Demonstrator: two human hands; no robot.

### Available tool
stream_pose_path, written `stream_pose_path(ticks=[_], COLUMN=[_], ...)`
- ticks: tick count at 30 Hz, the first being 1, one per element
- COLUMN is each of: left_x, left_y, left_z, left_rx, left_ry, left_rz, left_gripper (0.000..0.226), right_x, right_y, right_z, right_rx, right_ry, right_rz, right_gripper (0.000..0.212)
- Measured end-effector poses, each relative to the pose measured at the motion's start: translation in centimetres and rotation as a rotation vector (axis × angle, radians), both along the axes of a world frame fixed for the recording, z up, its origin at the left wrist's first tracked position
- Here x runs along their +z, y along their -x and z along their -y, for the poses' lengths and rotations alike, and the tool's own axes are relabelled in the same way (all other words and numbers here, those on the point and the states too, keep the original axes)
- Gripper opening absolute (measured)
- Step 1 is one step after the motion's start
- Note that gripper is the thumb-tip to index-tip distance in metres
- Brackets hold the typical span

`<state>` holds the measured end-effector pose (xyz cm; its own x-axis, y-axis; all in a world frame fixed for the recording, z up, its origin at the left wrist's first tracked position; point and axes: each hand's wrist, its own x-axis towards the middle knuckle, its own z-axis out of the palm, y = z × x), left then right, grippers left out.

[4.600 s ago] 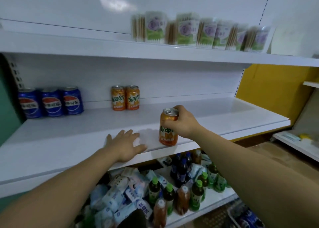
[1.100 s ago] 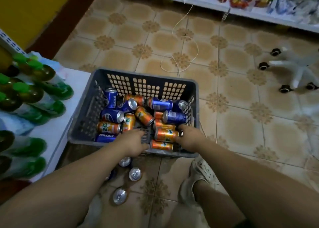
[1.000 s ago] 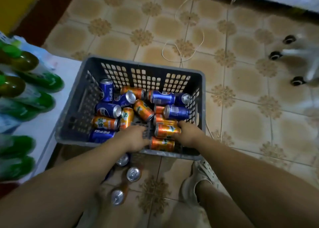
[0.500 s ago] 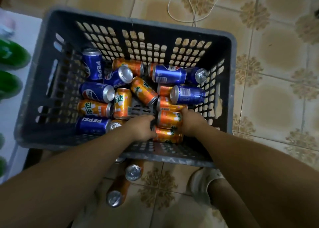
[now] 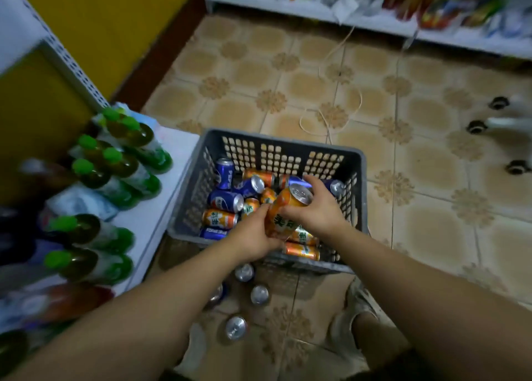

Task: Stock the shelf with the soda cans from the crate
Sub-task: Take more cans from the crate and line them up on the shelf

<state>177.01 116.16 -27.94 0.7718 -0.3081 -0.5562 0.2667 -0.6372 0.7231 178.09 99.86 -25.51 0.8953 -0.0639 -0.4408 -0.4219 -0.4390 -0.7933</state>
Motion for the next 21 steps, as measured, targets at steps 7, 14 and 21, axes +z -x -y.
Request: stream_pose_path(ticks=[7, 14, 21], left_x=[13.9, 24.8, 31.4], left_y=[4.5, 12.6, 22.0], left_z=[-5.4, -13.6, -21.9], left_rx=[0.359, 0.600, 0.712], left_ry=[0.247, 0.298, 0.091], left_rz=[0.252, 0.416, 0.576], left_gripper=[0.056, 0.071, 0.076], right_x=[15.7, 29.1, 35.7], right_y=[1.9, 7.5, 14.5], right_z=[-7.8, -16.9, -25.5], right_rx=[-0.003, 0.500, 0.722], right_ry=[-0.242, 0.054, 0.008], right_rz=[0.133, 0.366, 0.584], right_gripper=[0.055, 0.061, 0.052])
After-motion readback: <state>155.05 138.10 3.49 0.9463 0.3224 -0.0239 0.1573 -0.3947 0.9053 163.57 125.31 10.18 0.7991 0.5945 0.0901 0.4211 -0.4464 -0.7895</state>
